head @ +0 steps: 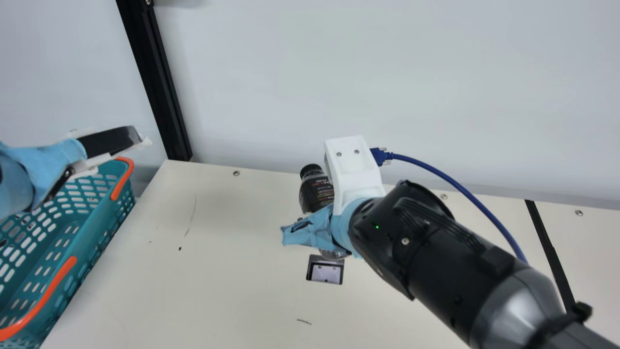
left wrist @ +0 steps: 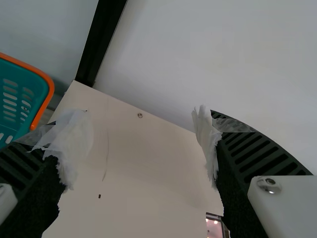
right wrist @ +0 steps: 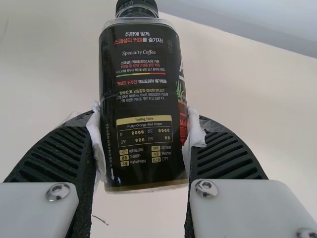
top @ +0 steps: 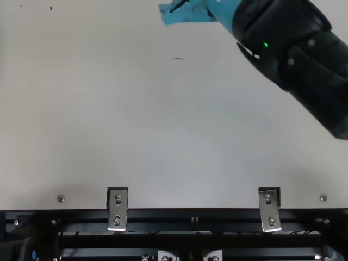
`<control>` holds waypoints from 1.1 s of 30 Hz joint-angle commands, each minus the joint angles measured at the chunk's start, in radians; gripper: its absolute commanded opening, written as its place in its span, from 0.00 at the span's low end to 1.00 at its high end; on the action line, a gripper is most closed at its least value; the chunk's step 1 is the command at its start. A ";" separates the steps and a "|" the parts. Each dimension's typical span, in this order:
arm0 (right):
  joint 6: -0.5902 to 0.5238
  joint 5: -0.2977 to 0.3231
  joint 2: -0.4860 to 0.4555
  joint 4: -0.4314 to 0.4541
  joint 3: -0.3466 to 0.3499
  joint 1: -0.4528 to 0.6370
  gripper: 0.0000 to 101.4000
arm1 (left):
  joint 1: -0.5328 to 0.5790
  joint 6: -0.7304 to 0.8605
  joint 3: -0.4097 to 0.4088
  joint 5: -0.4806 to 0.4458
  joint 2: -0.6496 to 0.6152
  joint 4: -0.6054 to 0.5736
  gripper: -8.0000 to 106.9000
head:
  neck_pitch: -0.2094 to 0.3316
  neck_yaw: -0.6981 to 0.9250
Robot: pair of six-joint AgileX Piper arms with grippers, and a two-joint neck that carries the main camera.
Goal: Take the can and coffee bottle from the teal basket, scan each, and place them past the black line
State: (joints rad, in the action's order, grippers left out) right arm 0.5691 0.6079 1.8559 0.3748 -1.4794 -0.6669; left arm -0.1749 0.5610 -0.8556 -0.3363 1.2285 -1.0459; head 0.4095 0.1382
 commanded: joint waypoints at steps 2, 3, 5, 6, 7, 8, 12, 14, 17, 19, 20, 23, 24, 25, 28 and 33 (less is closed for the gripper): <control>-0.004 0.000 0.023 0.001 -0.012 0.004 0.00 | 0.000 0.000 0.000 0.000 0.000 0.000 0.85 | 0.027 -0.014; -0.002 0.002 0.029 0.004 -0.015 0.005 0.00 | 0.000 0.000 0.000 0.000 0.000 0.000 0.85 | 0.027 -0.014; 0.003 0.005 0.038 0.011 -0.020 0.010 0.00 | 0.000 0.000 0.000 0.000 0.000 0.000 0.85 | 0.027 -0.014; 0.007 0.008 0.041 0.016 -0.022 0.012 0.00 | 0.000 0.000 0.000 0.000 0.000 0.000 0.85 | 0.027 -0.014; 0.012 0.011 0.042 0.022 -0.022 0.015 0.00 | 0.000 0.000 0.000 0.000 0.000 0.000 0.85 | 0.027 -0.014; 0.019 0.014 0.042 0.029 -0.020 0.018 0.00 | 0.000 0.000 0.000 0.000 0.000 0.000 0.85 | 0.027 -0.014; 0.049 0.022 0.028 0.058 0.004 0.038 0.00 | 0.000 0.000 0.000 0.000 0.000 0.000 0.85 | 0.027 -0.014; 0.071 0.024 0.013 0.074 0.027 0.053 0.00 | 0.000 0.000 0.000 0.000 0.000 0.000 0.85 | 0.027 -0.014; 0.108 0.022 -0.016 0.097 0.069 0.079 0.00 | 0.000 0.000 0.000 0.000 0.000 0.000 0.85 | 0.026 -0.022; 0.132 0.021 -0.039 0.114 0.101 0.099 0.00 | 0.000 0.000 0.000 0.000 0.000 0.000 0.85 | 0.025 -0.034; 0.144 0.022 -0.051 0.123 0.117 0.108 0.00 | 0.000 0.000 0.000 0.000 0.000 0.000 0.85 | 0.025 -0.043; 0.178 0.023 -0.090 0.147 0.168 0.138 0.00 | 0.000 0.000 0.000 0.000 0.000 0.000 0.85 | 0.024 -0.079; 0.188 0.022 -0.103 0.154 0.185 0.148 0.00 | 0.000 0.000 0.000 0.000 0.000 0.000 0.85 | 0.025 -0.092; 0.198 0.023 -0.117 0.160 0.201 0.158 0.00 | 0.000 0.000 0.000 0.000 0.000 0.000 0.85 | 0.025 -0.108; 0.226 0.021 -0.158 0.179 0.252 0.189 0.00 | 0.000 0.000 0.000 0.000 0.000 0.000 0.85 | 0.026 -0.162; 0.265 0.020 -0.224 0.203 0.335 0.240 0.00 | 0.000 0.000 0.000 0.000 0.000 0.000 0.85 | 0.027 -0.276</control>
State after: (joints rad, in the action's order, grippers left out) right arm 0.8276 0.6289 1.6498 0.5732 -1.1742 -0.4401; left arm -0.1749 0.5610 -0.8556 -0.3363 1.2285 -1.0459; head 0.4095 -0.1126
